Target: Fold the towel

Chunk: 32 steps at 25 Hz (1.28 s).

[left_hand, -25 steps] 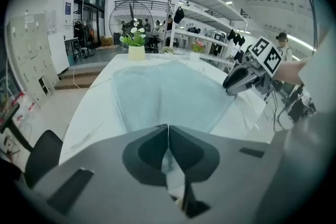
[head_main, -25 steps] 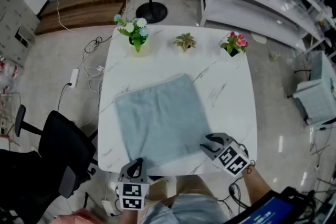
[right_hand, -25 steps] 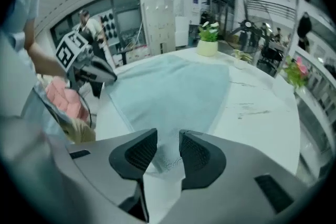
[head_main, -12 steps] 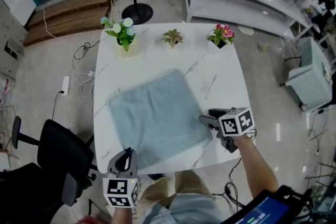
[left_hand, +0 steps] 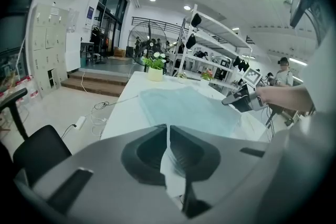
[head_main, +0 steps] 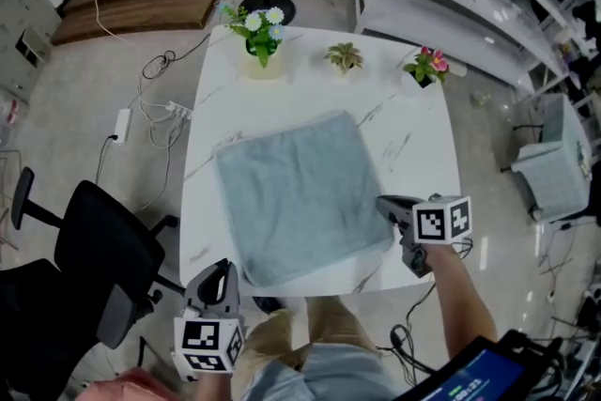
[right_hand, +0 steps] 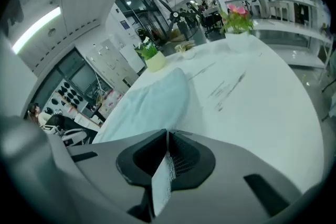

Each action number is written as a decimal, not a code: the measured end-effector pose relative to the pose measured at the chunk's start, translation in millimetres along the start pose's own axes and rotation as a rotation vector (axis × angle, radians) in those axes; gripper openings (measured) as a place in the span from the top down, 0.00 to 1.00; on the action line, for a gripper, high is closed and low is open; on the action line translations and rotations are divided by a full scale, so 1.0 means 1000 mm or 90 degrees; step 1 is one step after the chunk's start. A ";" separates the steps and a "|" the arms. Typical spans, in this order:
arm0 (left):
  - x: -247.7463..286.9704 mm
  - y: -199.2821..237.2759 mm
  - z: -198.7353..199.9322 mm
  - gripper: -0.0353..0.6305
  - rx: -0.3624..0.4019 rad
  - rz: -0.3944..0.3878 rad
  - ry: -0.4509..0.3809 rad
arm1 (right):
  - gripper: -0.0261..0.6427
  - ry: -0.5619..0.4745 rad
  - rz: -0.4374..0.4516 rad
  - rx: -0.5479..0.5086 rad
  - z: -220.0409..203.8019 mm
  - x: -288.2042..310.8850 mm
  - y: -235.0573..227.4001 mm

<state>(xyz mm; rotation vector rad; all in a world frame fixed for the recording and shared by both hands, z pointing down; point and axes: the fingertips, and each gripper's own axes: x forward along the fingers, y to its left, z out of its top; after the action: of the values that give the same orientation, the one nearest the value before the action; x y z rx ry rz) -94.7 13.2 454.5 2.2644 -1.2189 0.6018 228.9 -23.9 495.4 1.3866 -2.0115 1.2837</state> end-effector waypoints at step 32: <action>-0.111 0.070 -0.053 0.91 -0.135 0.089 -0.089 | 0.91 0.114 0.048 -0.517 -0.047 0.124 0.276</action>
<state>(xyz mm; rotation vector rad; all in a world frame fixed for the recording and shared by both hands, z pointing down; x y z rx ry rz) -217.4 82.4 445.9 2.0851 -1.4449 0.3483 -77.2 -24.1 480.3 0.7796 -2.1014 0.4647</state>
